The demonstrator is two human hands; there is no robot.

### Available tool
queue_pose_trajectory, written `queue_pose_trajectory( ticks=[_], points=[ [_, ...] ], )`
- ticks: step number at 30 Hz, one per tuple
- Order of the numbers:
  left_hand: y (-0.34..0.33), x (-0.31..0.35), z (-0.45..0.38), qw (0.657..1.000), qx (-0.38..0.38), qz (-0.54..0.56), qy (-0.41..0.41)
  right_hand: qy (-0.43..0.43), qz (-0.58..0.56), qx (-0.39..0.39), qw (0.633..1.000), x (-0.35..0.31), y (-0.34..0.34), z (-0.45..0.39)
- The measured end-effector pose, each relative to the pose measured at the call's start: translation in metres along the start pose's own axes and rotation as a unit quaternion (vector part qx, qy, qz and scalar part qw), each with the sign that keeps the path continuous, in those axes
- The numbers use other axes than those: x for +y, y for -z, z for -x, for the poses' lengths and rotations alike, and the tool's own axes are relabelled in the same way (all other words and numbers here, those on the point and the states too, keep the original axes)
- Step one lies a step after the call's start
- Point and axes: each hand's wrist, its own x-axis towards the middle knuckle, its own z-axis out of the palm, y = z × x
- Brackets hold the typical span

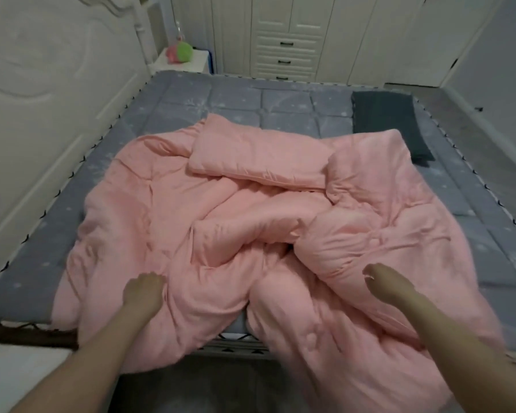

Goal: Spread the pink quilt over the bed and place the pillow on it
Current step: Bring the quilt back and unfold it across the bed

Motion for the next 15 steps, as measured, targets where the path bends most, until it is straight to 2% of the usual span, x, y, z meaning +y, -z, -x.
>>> queue_pose_trajectory(
  ticks=[3, 7, 9, 12, 15],
  points=[
    [-0.034, 0.031, -0.007, 0.997, -0.034, 0.016, -0.073, 0.039, -0.015, -0.014, 0.999, -0.042, -0.028, -0.004],
    [-0.074, 0.048, -0.017, 0.990, -0.049, 0.069, -0.114, 0.081, -0.021, -0.006, 0.996, -0.088, -0.071, -0.012],
    [-0.091, 0.051, -0.024, 0.985, -0.036, 0.104, -0.134, 0.076, -0.031, 0.000, 0.997, -0.109, -0.097, -0.016],
    [-0.122, 0.059, -0.041, 0.981, -0.023, 0.083, -0.176, 0.049, -0.027, -0.009, 0.998, -0.135, -0.136, -0.026],
    [-0.149, 0.074, -0.060, 0.977, -0.025, 0.089, -0.191, -0.020, -0.038, -0.003, 0.999, -0.150, -0.174, -0.042]
  ],
)
